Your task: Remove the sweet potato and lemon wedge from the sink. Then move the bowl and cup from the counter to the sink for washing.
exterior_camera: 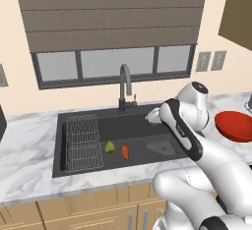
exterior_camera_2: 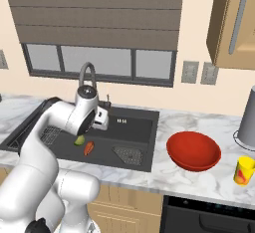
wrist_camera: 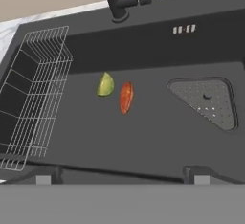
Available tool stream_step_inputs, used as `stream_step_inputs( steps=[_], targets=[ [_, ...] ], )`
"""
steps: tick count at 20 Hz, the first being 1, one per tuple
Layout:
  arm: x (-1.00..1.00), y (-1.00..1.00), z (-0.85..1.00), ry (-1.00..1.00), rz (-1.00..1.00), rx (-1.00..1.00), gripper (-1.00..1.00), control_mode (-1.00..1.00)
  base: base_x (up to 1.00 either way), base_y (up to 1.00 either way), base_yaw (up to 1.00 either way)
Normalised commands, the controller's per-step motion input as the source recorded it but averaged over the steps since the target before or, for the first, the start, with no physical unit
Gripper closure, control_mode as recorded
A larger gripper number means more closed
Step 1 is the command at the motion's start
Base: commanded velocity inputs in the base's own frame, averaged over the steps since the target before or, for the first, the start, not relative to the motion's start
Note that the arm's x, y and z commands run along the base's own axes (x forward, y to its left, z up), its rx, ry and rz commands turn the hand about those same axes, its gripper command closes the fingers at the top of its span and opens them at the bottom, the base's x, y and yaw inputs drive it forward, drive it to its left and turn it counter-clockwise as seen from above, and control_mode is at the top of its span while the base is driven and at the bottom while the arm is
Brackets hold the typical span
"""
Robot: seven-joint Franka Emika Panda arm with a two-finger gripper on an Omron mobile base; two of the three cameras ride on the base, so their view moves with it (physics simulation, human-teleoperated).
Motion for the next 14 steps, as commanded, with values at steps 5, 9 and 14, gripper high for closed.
stream_step_inputs(
  steps=[5, 9, 14],
  targets=[
    [0.13, 0.12, -0.19, -0.06, 0.00, 0.00, -1.00, -1.00, 0.00, 0.00, 0.00],
    [0.17, 0.15, -0.22, -0.01, -0.01, 0.00, -1.00, -1.00, 0.00, 0.00, 0.00],
    [0.19, 0.11, -0.19, 0.00, 0.00, 0.00, -1.00, -1.00, 0.00, 0.00, 0.00]
  ],
)
